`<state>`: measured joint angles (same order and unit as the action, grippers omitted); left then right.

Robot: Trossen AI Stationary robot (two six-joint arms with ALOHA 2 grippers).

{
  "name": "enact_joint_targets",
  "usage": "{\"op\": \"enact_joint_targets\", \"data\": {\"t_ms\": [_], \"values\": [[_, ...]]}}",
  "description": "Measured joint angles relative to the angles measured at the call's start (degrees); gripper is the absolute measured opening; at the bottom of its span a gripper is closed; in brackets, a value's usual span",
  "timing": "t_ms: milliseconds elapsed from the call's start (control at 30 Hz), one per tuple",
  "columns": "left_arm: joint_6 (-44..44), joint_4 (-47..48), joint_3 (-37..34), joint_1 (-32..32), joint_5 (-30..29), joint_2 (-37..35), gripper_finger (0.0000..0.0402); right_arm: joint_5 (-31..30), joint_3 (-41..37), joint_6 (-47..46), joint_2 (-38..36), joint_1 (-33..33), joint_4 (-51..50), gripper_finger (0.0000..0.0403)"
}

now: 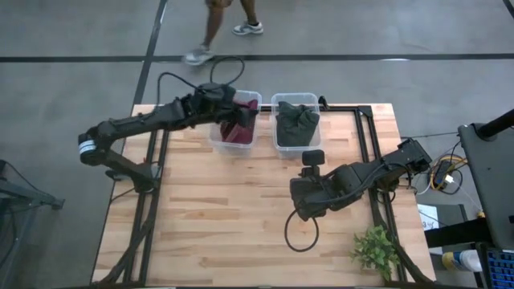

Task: Pick & Place hat
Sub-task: Adjust the left transparent bin

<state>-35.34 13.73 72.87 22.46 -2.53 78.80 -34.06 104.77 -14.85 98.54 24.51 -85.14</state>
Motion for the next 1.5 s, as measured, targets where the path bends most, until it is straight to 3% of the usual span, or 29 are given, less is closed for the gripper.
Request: {"op": "enact_joint_targets", "data": {"t_ms": [67, 200, 267, 733, 933, 1100, 1367, 1500], "values": [[2.11, 6.72, 1.33, 0.29, -4.33, -1.63, 0.0255, 0.00, 0.00, -0.02, 0.00, 0.00, 0.00, 0.0100], [0.57, 20.72, 0.86, 1.05, -18.79, -4.09, 0.0255, 0.01, 0.00, -1.11, 0.00, 0.00, -0.19, 0.0100], [-2.15, 25.55, 0.06, 1.72, -21.30, -5.01, 0.0255, 0.00, 0.00, -1.15, 0.00, 0.00, -0.23, 0.0100], [-13.79, 34.77, -10.16, 8.59, -21.59, -6.39, 0.0255, 3.02, 0.00, -3.10, 0.00, 0.11, -0.33, 0.0100], [-14.31, 34.73, -12.66, 10.73, -19.27, -7.03, 0.0255, 3.10, 0.00, -2.74, 0.00, 0.24, -0.33, 0.0100], [-16.05, 33.88, -15.64, 12.09, -18.79, -6.56, 0.0255, 3.12, 0.00, -2.69, 0.00, 0.28, -0.33, 0.0100], [-17.05, 19.91, -20.16, 11.84, -8.29, -6.30, 0.0255, 3.17, 0.00, -1.64, 0.00, 0.28, -0.35, 0.0100], [-17.13, 19.84, -20.42, 11.90, -7.47, -6.53, 0.0255, 3.23, 0.00, -1.71, 0.00, 0.37, -0.44, 0.0100]]}}
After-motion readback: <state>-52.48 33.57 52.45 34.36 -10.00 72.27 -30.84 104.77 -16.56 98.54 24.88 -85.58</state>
